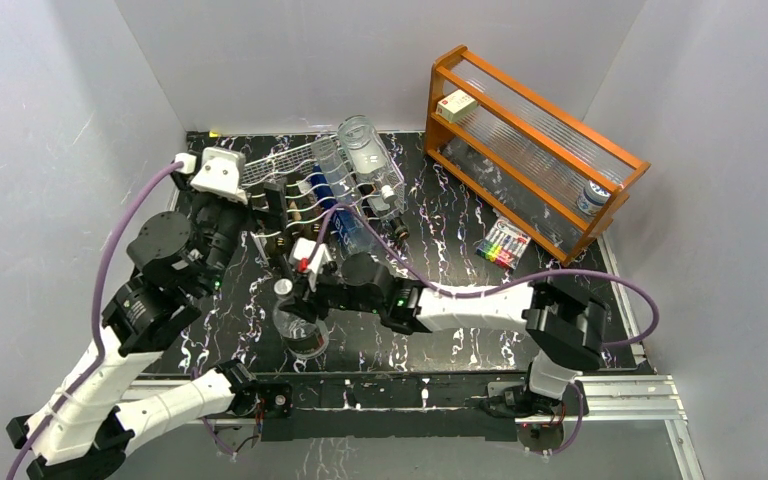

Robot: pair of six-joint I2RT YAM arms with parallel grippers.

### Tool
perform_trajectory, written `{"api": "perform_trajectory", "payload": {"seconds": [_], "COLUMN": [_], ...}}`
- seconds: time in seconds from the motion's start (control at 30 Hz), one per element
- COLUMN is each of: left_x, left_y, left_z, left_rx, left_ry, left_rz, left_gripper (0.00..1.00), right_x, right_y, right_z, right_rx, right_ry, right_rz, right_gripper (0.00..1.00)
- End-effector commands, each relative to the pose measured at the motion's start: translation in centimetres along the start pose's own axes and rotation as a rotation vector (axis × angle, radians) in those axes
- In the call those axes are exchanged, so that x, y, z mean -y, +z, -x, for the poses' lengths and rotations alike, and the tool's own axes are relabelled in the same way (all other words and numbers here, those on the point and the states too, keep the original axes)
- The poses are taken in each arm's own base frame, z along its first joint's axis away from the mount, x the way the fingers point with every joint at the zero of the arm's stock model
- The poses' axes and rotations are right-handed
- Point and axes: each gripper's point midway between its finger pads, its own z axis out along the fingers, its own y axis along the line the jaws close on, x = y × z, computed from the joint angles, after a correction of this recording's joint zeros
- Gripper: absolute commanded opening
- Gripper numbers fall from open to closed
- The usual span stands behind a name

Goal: Put the wine bottle on the wine rack

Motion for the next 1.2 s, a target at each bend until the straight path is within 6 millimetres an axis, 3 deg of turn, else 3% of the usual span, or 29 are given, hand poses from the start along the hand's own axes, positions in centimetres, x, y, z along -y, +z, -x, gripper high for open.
{"api": "perform_trajectory", "payload": {"seconds": [0.0, 0.3, 0.53, 0.9, 1.17], "left_x": [1.2, 2.1, 4.1, 10.8, 14.6], "left_y": [0.9, 1.0, 0.8, -1.1, -2.7], "left_z": [0.3, -2.0, -7.1, -16.8, -20.7], "left_rx": [0.020, -0.031, -0.175, -0.471, -0.649], "left_ry": [-0.025, -0.066, -0.137, -0.320, -0.421], "left_rz": [-0.029, -0.041, -0.071, -0.257, -0.364], "left_gripper": [0.98, 0.98, 0.98, 0.98, 0.98], "right_x": [0.1, 3.6, 7.8, 11.0, 11.1], "right_y": [-3.5, -7.8, -11.2, -16.0, -18.2], "right_z": [9.4, 8.0, 5.4, 0.4, -1.9], "right_rx": [0.306, 0.329, 0.338, 0.342, 0.362], "right_ry": [0.018, 0.180, 0.384, 0.599, 0.732], "right_rz": [-0.041, -0.183, -0.343, -0.538, -0.526], "right_gripper": [0.06, 0.04, 0.03, 0.01, 0.01]}}
